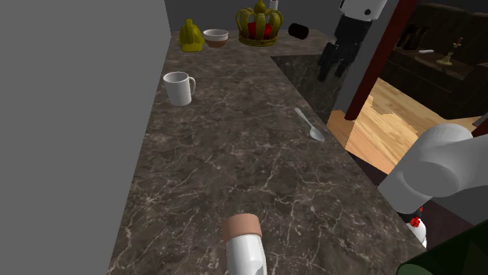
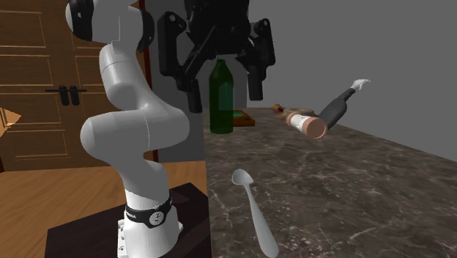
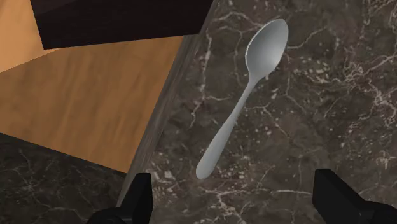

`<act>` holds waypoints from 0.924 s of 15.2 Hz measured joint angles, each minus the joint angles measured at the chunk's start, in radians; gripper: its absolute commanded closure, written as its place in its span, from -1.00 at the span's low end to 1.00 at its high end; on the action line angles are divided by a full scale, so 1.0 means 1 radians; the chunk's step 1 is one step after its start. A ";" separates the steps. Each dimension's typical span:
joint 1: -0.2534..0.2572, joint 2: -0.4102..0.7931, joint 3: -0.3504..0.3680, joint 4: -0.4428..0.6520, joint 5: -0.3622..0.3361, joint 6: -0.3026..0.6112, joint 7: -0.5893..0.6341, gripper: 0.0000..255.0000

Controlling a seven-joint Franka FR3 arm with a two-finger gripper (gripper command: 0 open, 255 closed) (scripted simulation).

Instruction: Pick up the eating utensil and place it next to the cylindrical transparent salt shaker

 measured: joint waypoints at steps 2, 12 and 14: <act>-0.006 0.004 0.003 -0.011 0.007 0.007 0.018 -1.00; -0.070 0.150 0.073 -0.168 0.157 0.193 0.333 -1.00; -0.068 0.155 0.078 -0.190 0.165 0.220 0.338 -1.00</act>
